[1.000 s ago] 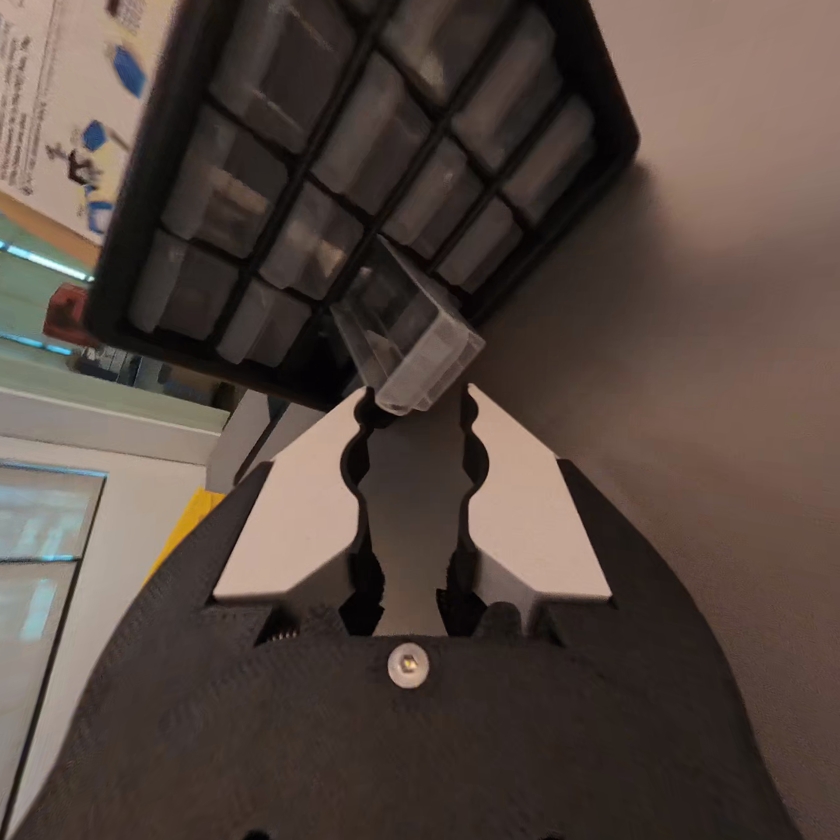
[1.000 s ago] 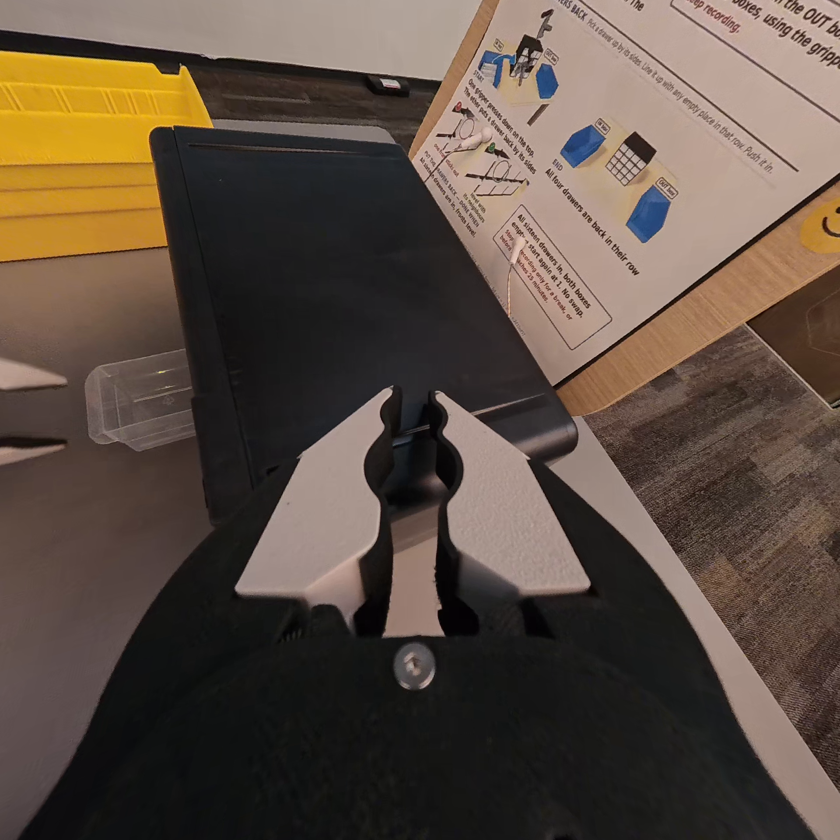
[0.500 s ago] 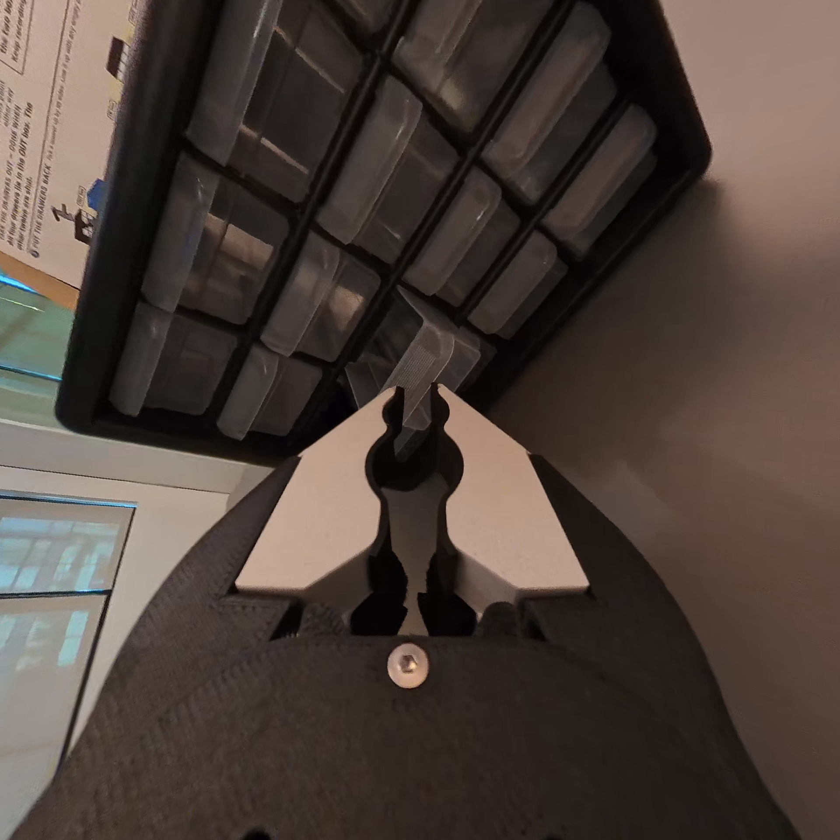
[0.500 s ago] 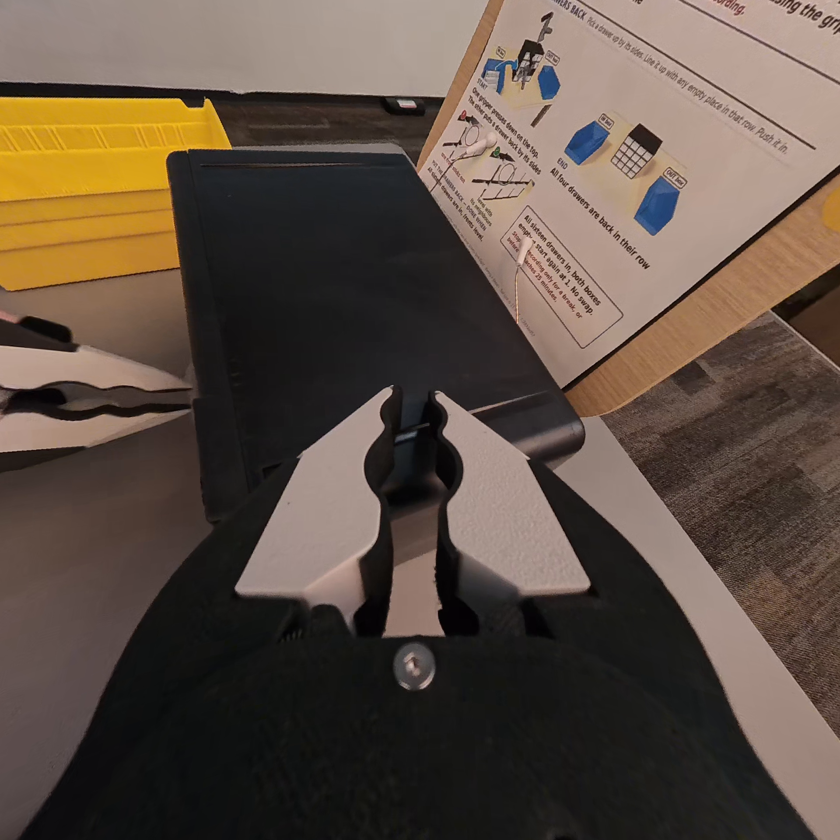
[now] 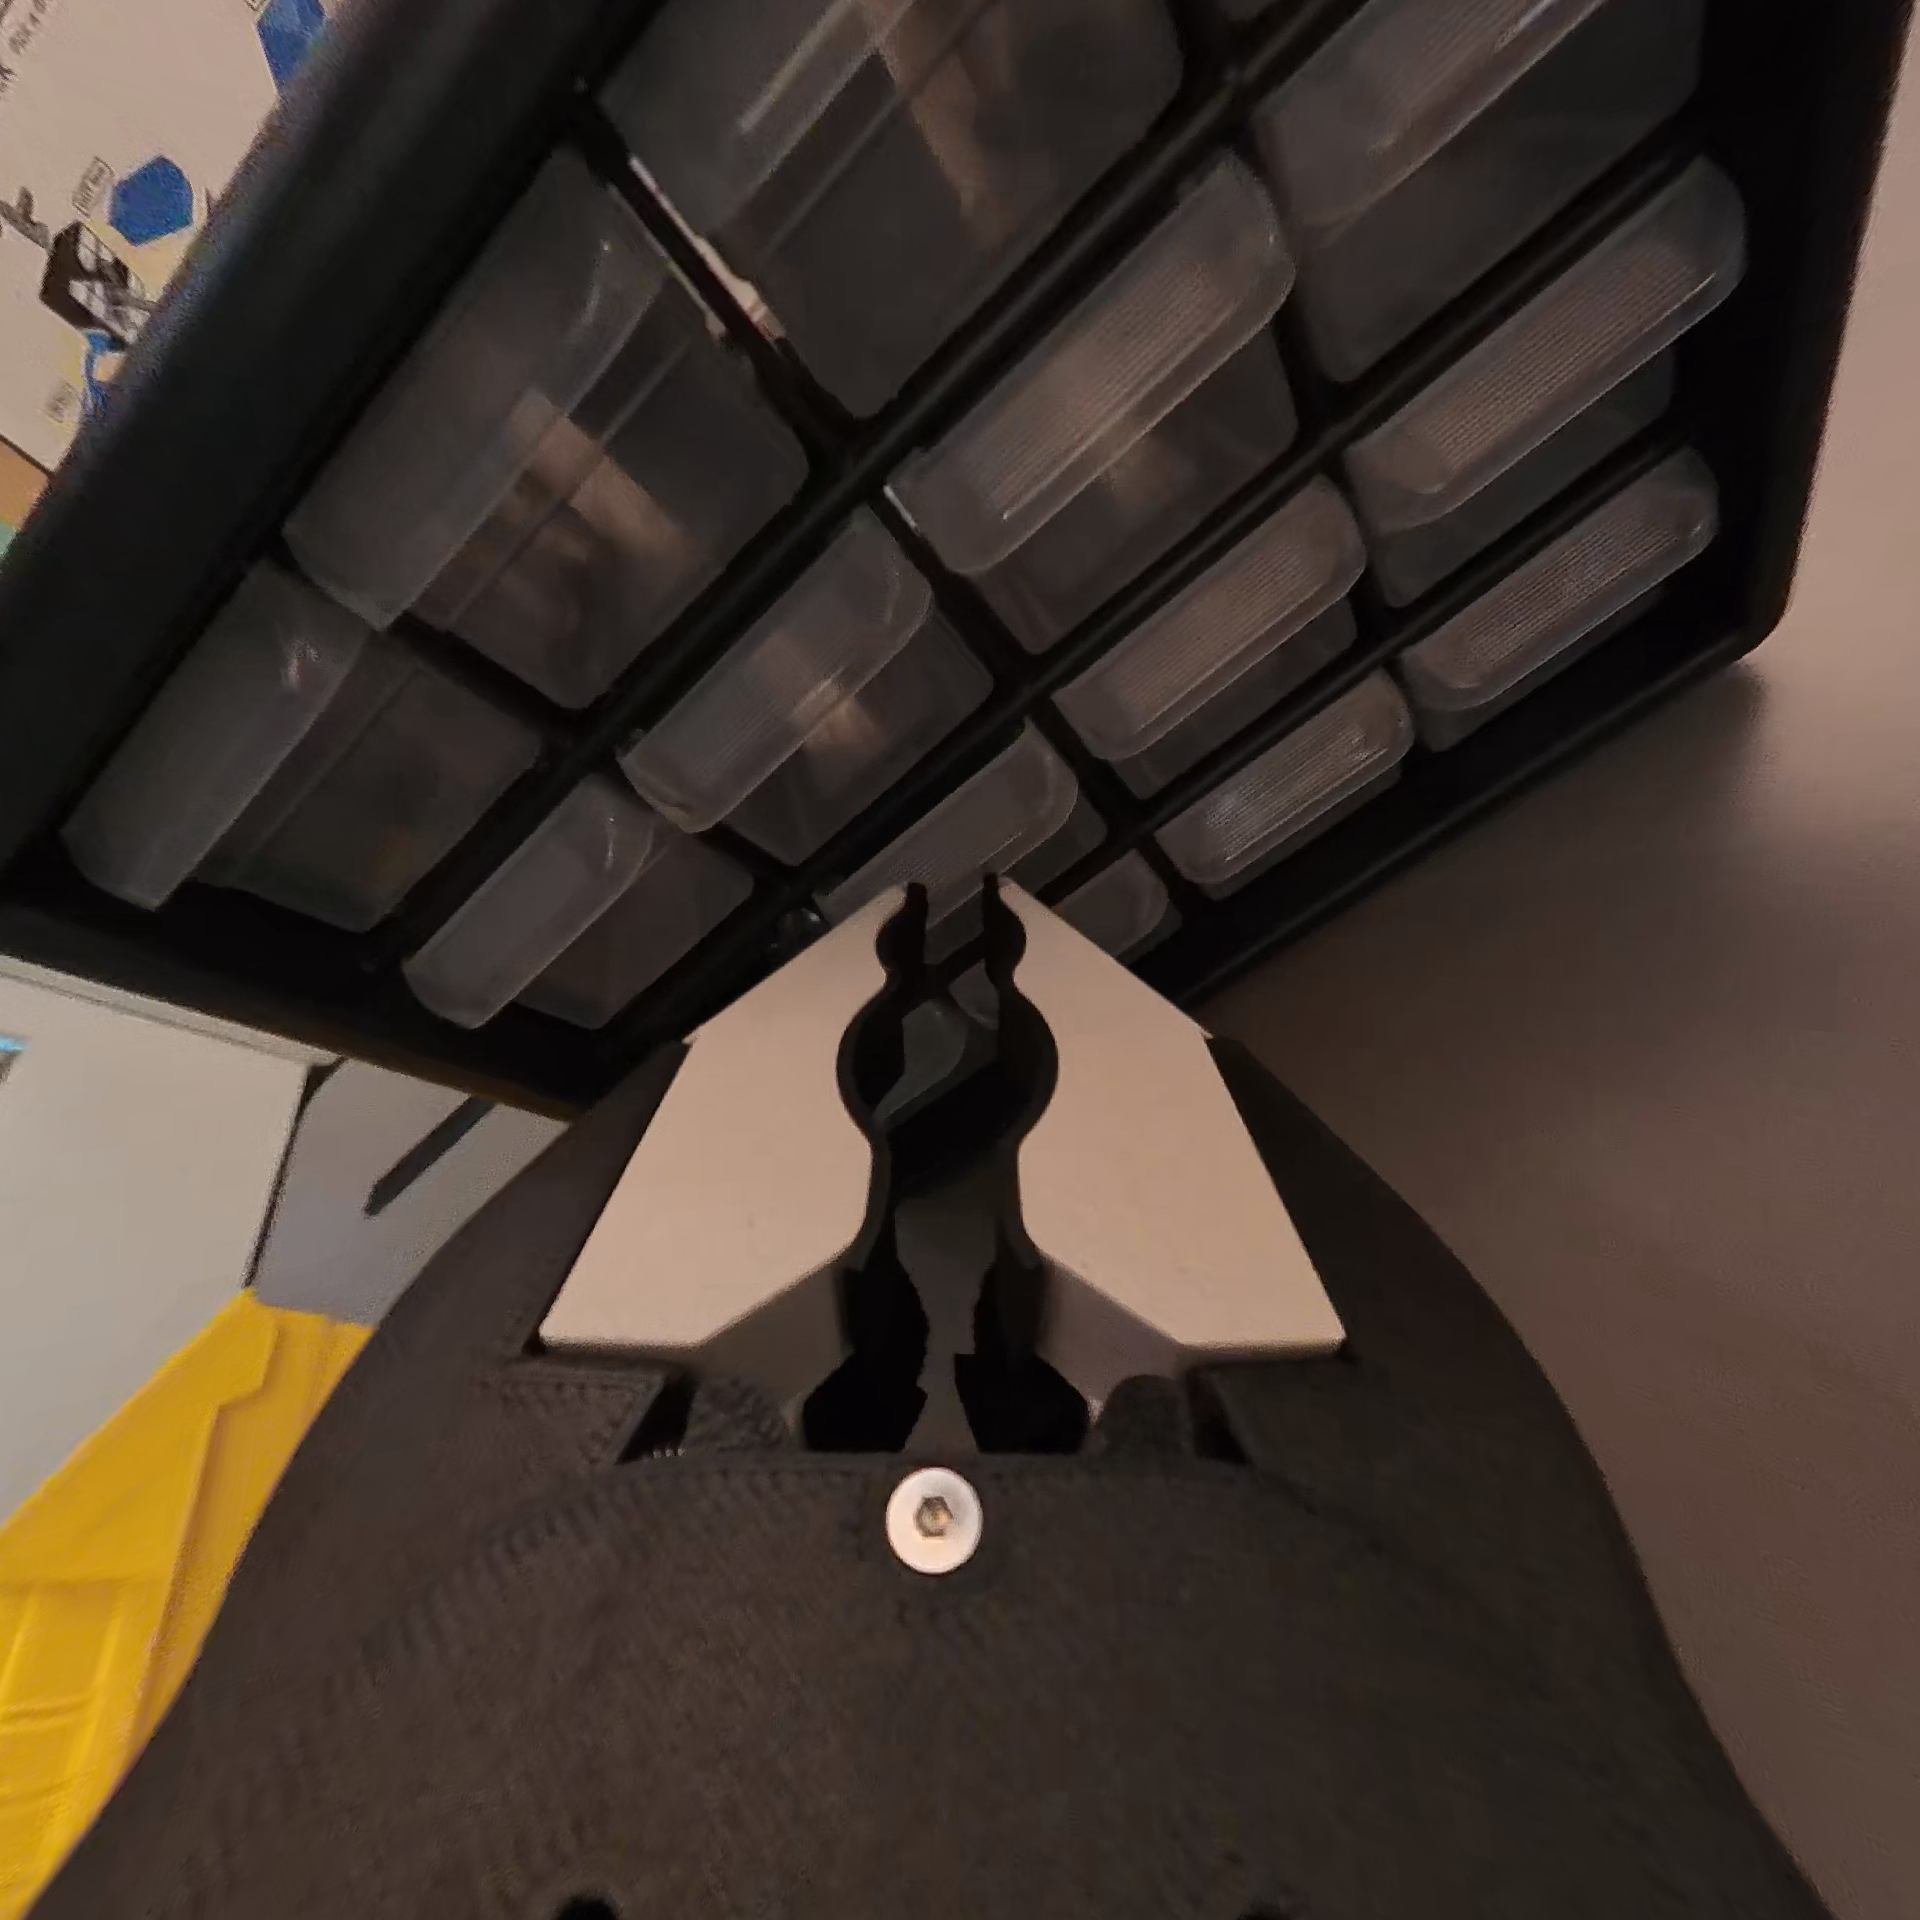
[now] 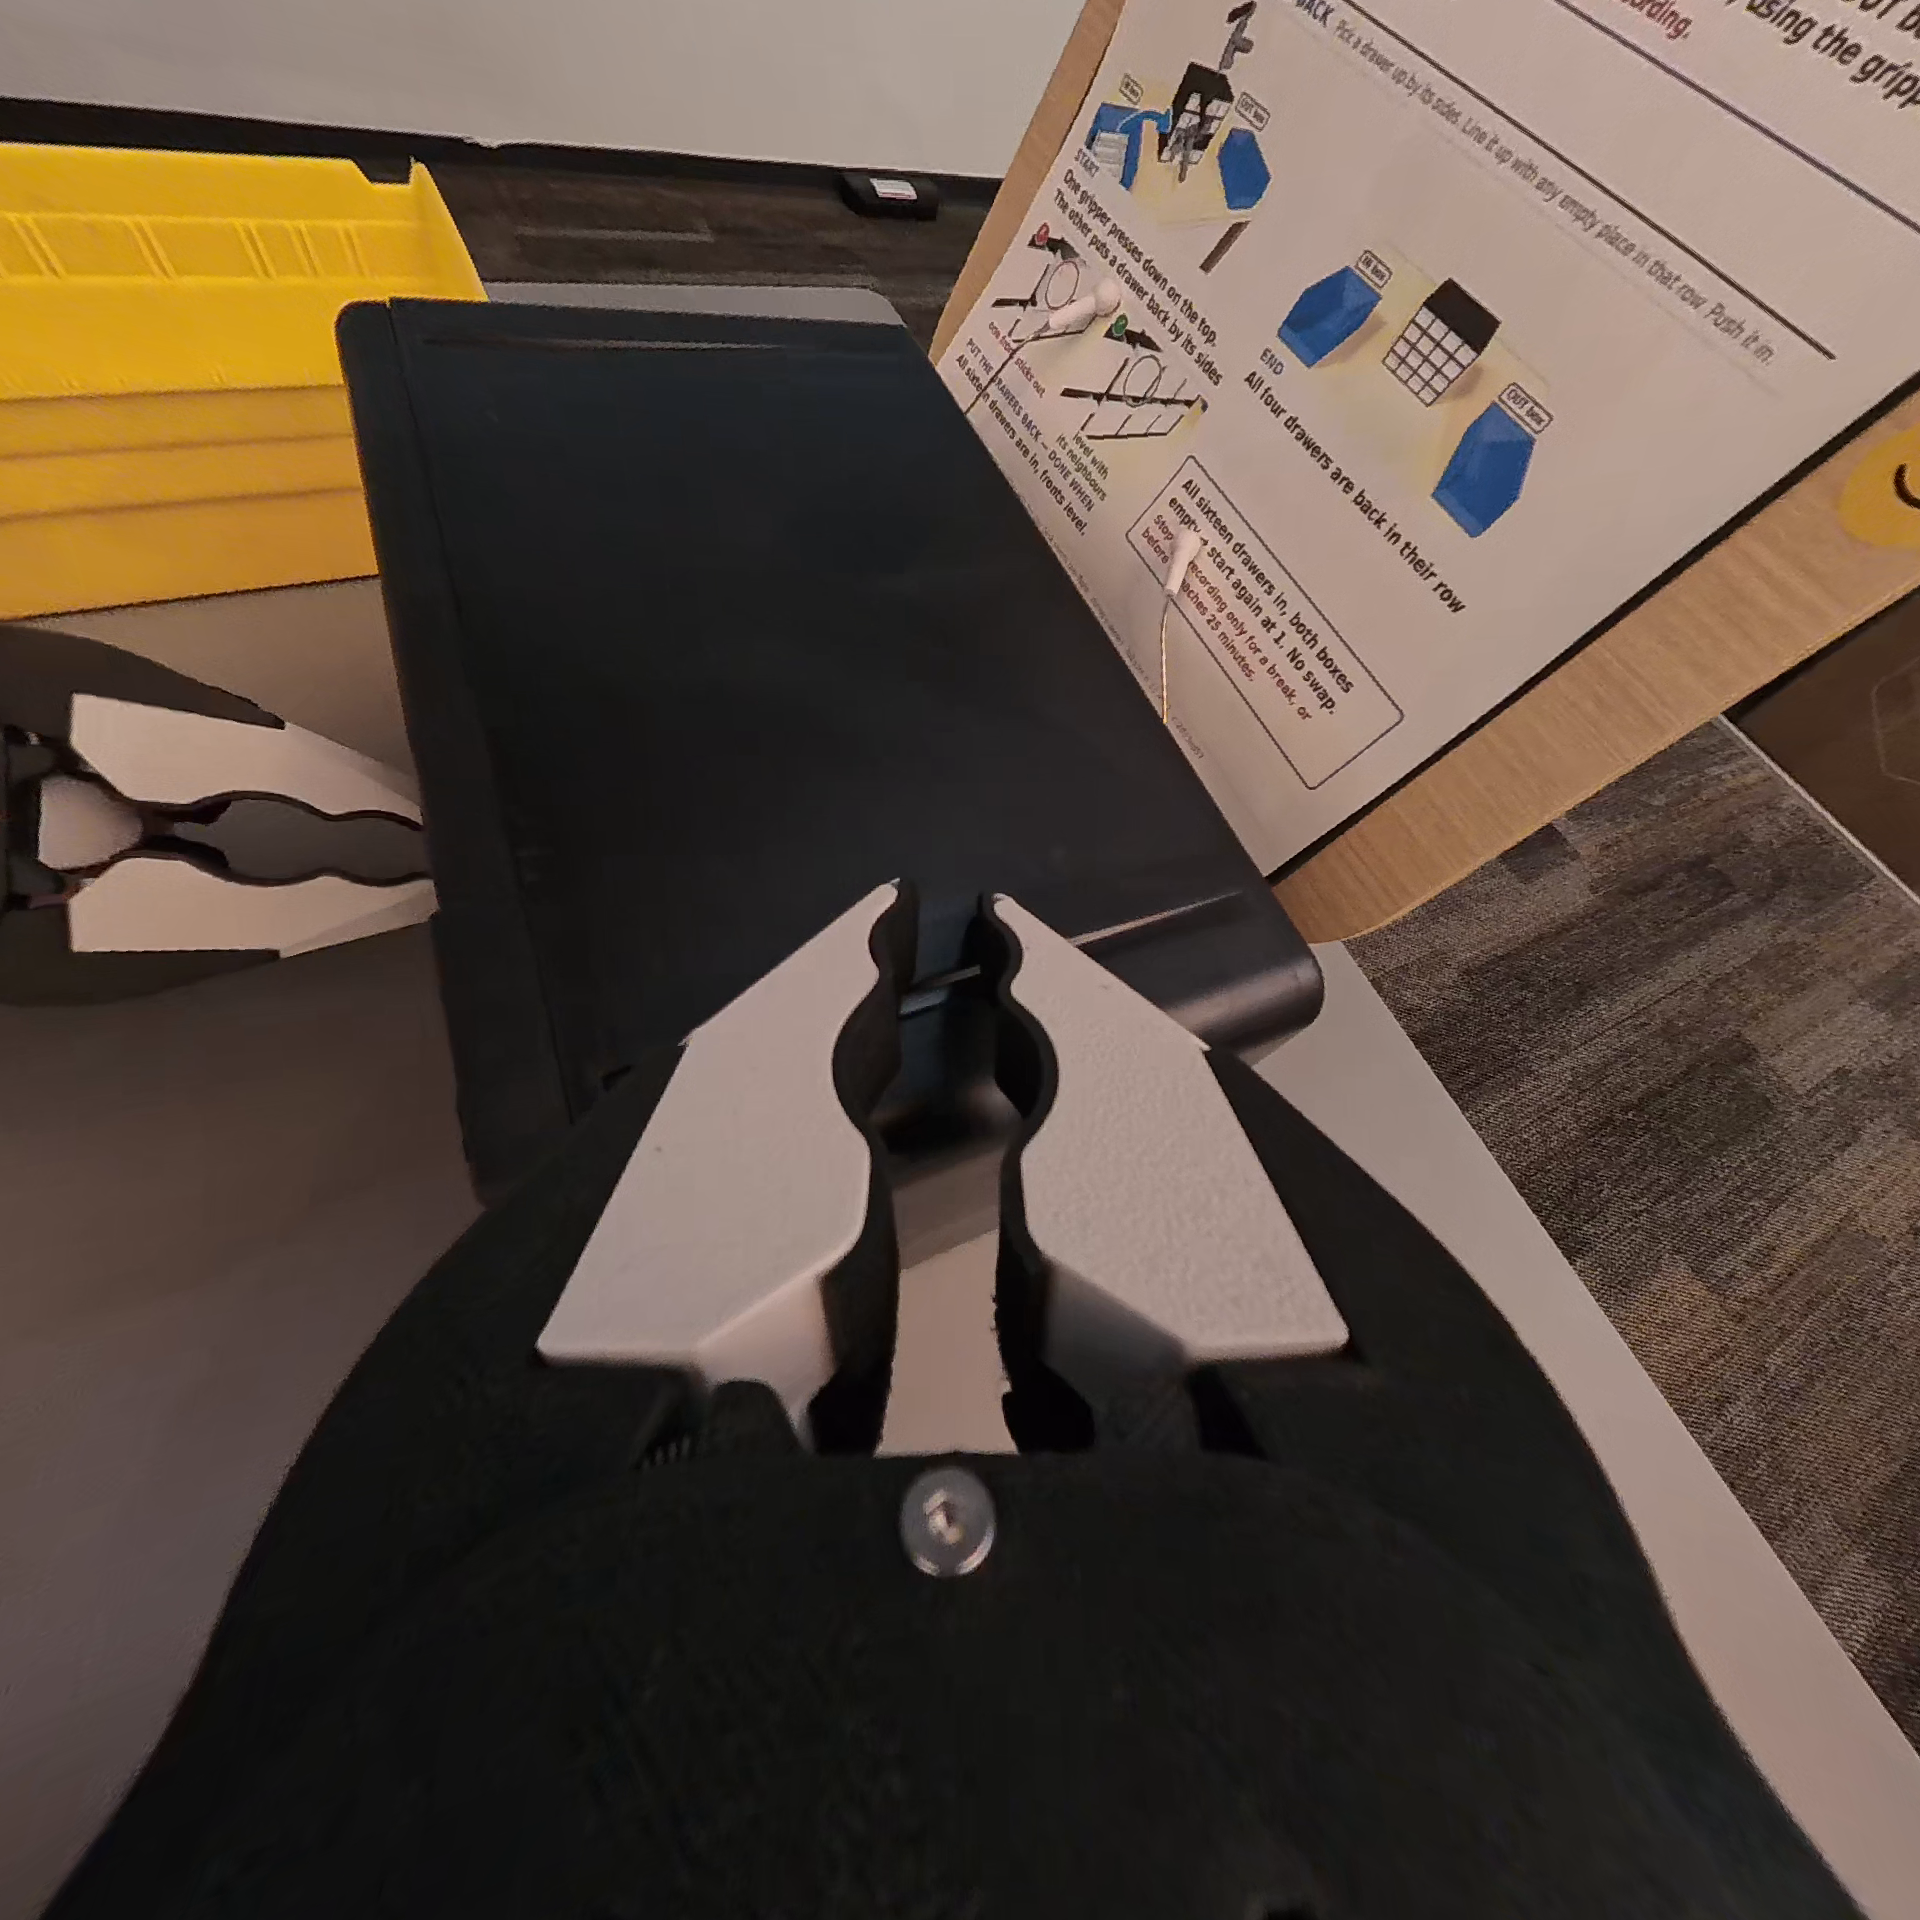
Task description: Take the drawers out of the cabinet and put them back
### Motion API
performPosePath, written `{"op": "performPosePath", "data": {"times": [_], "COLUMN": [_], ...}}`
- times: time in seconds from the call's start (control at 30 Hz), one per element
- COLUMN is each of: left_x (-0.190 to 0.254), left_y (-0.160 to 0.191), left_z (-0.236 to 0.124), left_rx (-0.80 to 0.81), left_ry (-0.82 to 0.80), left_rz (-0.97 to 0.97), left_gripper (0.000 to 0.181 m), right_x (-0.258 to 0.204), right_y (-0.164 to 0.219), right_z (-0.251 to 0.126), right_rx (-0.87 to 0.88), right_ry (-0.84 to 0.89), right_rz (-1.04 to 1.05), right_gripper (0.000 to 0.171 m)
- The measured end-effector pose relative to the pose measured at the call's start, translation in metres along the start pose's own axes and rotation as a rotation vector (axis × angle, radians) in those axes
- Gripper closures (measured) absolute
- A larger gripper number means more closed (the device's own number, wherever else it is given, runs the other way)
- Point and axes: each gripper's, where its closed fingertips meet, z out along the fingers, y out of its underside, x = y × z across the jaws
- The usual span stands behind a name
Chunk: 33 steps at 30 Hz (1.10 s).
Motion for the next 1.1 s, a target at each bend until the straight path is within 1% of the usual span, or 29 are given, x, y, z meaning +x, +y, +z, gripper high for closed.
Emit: {"op": "performPosePath", "data": {"times": [0.07, 0.13, 0.23, 0.3, 0.37, 0.4, 0.47, 0.5, 0.57, 0.6, 0.63, 0.67, 0.7, 0.77, 0.83, 0.9, 0.97, 1.1], "left_x": [0.003, 0.004, -0.010, -0.054, -0.122, -0.155, -0.208, -0.227, -0.252, -0.262, -0.271, -0.277, -0.280, -0.272, -0.263, -0.253, -0.243, -0.239], "left_y": [-0.001, -0.007, -0.013, -0.007, 0.008, 0.017, 0.040, 0.053, 0.089, 0.112, 0.136, 0.158, 0.178, 0.208, 0.233, 0.251, 0.264, 0.297], "left_z": [-0.002, -0.017, -0.067, -0.112, -0.159, -0.179, -0.203, -0.205, -0.191, -0.178, -0.163, -0.148, -0.133, -0.102, -0.073, -0.050, -0.033, -0.019], "left_rx": [0.011, 0.054, 0.131, 0.157, 0.167, 0.166, 0.151, 0.137, 0.032, -0.050, -0.133, -0.213, -0.277, -0.356, -0.426, -0.481, -0.520, -0.622], "left_ry": [0.050, 0.075, 0.071, -0.034, -0.157, -0.173, -0.110, -0.056, 0.041, 0.060, 0.065, 0.063, 0.075, 0.157, 0.229, 0.287, 0.348, 0.412], "left_rz": [-0.052, -0.065, -0.114, -0.135, -0.185, -0.229, -0.273, -0.272, -0.239, -0.201, -0.145, -0.087, -0.053, -0.034, -0.015, 0.008, 0.017, 0.036], "left_gripper": [0.168, 0.163, 0.156, 0.156, 0.157, 0.157, 0.156, 0.153, 0.148, 0.130, 0.106, 0.102, 0.102, 0.109, 0.107, 0.109, 0.111, 0.126], "right_x": [0.000, 0.000, 0.000, 0.000, 0.000, 0.000, 0.001, 0.001, 0.002, 0.002, 0.003, 0.003, 0.003, 0.004, 0.004, 0.005, 0.006, 0.008], "right_y": [0.000, 0.000, 0.000, 0.000, 0.000, 0.000, 0.000, 0.000, 0.000, 0.001, 0.001, 0.001, 0.001, 0.001, 0.001, 0.001, 0.001, 0.001], "right_z": [0.000, 0.000, 0.000, 0.000, 0.000, 0.000, 0.000, 0.000, 0.000, 0.001, 0.001, 0.001, 0.001, 0.001, 0.001, 0.001, 0.001, 0.003], "right_rx": [-0.004, -0.006, -0.006, -0.005, -0.005, -0.006, -0.007, -0.009, -0.013, -0.016, -0.018, -0.018, -0.019, -0.017, -0.013, -0.010, -0.010, -0.018], "right_ry": [0.001, 0.007, 0.006, 0.001, 0.000, 0.001, 0.001, 0.002, 0.009, 0.013, 0.017, 0.019, 0.021, 0.026, 0.026, 0.025, 0.026, 0.040], "right_rz": [0.008, 0.005, 0.008, 0.019, 0.024, 0.024, 0.030, 0.034, 0.040, 0.044, 0.047, 0.051, 0.054, 0.058, 0.069, 0.081, 0.082, 0.075], "right_gripper": [0.162, 0.162, 0.162, 0.161, 0.161, 0.161, 0.161, 0.161, 0.161, 0.162, 0.162, 0.162, 0.162, 0.162, 0.163, 0.164, 0.165, 0.166]}}
